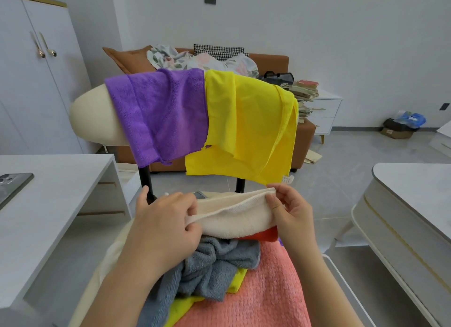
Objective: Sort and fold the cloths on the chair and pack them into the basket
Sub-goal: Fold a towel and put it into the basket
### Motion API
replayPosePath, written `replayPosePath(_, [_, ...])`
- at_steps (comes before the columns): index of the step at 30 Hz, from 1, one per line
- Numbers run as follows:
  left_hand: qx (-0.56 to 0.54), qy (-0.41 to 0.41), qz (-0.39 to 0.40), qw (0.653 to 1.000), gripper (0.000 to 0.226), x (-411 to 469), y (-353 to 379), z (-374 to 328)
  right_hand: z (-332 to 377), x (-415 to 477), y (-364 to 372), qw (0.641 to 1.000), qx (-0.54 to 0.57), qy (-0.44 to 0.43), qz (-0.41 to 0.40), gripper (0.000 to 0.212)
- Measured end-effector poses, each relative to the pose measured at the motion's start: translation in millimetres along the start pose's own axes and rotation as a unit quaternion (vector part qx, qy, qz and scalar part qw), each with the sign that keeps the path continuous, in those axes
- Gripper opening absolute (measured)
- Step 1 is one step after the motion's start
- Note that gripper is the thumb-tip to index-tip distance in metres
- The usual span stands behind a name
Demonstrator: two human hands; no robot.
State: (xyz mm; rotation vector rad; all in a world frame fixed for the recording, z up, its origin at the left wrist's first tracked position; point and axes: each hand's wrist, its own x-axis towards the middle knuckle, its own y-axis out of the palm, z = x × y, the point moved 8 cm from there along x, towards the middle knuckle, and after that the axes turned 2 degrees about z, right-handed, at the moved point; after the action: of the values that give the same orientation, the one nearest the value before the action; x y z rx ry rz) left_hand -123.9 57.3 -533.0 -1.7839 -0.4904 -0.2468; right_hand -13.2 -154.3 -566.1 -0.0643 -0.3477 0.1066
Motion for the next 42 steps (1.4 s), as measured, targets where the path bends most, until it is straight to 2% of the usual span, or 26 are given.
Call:
replayPosePath(3, [0.015, -0.023, 0.028, 0.999, 0.023, -0.1, -2.4, 5.7, -0.9, -0.4, -2.9, 1.000, 0.001, -0.001, -0.017, 0.018])
replayPosePath(6, [0.051, -0.033, 0.095, 0.994, 0.038, -1.1, 2.3, 12.5, -1.4, 1.1, -8.2, 0.999, 0.003, -0.005, -0.039, 0.021])
replayPosePath(8, [0.029, -0.031, 0.121, 0.992, 0.043, -1.0, 2.8, 15.9, -3.3, 2.6, -12.5, 0.999, 0.005, -0.002, -0.051, 0.022])
replayPosePath(13, [-0.023, -0.040, 0.115, 0.992, 0.015, -6.4, -1.9, 31.1, -6.9, 3.4, -19.9, 0.997, 0.016, 0.010, -0.071, 0.021])
replayPosePath(18, [-0.150, -0.074, 0.065, 0.984, 0.032, -14.3, -5.4, 59.7, -11.7, 1.3, -26.1, 0.995, 0.012, 0.026, -0.093, 0.020])
replayPosePath(21, [-0.152, -0.096, 0.023, 0.983, 0.014, -17.7, -9.5, 70.3, -16.2, 0.1, -28.1, 0.994, 0.005, 0.037, -0.107, 0.017])
replayPosePath(30, [-0.207, -0.160, -0.023, 0.965, 0.025, -28.4, -4.5, 98.8, -25.6, -8.6, -32.7, 0.988, 0.014, 0.060, -0.139, 0.016])
replayPosePath(33, [-0.235, -0.125, -0.085, 0.960, 0.021, -27.6, -12.1, 90.8, -23.9, -7.2, -27.7, 0.990, 0.010, 0.054, -0.129, 0.017])
replayPosePath(37, [-0.222, -0.001, -0.148, 0.964, 0.003, -21.9, -29.9, 59.4, 2.1, -8.9, -8.9, 0.996, -0.021, -0.025, -0.080, 0.018])
replayPosePath(40, [-0.216, 0.053, -0.157, 0.962, 0.018, -20.3, -31.9, 39.9, 21.8, -14.5, 10.1, 0.996, -0.052, -0.075, -0.014, 0.021])
replayPosePath(42, [-0.217, 0.079, -0.151, 0.961, 0.019, -20.4, -29.3, 24.1, 29.5, -19.9, 29.9, 0.988, -0.102, -0.100, 0.064, 0.017])
